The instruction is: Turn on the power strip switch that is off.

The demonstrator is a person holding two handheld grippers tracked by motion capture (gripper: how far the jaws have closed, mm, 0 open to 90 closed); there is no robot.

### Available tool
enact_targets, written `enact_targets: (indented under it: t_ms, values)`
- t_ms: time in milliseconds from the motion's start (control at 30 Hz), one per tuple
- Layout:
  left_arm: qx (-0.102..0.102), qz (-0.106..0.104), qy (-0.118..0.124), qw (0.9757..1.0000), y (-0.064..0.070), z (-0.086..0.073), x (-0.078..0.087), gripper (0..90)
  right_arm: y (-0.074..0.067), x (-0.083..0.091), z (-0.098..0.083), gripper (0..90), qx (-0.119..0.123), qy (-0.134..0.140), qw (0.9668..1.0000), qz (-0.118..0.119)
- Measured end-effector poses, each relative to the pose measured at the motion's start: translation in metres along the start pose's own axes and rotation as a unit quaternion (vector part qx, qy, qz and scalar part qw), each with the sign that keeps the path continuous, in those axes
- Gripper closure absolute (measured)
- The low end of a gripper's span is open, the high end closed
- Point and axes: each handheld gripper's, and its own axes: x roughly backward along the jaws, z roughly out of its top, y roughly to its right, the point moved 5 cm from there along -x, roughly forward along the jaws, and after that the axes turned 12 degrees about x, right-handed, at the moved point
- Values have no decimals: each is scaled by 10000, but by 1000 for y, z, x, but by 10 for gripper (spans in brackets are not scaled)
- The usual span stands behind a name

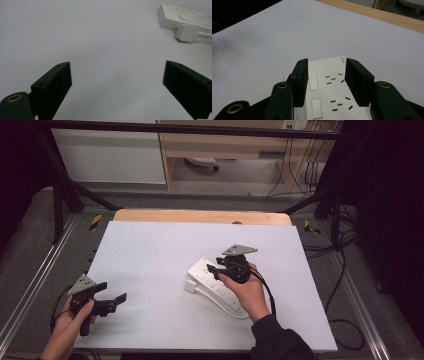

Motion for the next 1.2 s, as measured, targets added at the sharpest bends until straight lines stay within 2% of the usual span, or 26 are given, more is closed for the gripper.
enact_targets:
  t_ms: [600,1200]
  values:
    - [1,21,-18,10000,-1,0,0,85,-9,-7,-24,724,18,33,10000,-67]
    - [12,26,-50,10000,-1,-1,-1,86,-16,-13,-42,779,-114,-19,9999,-61]
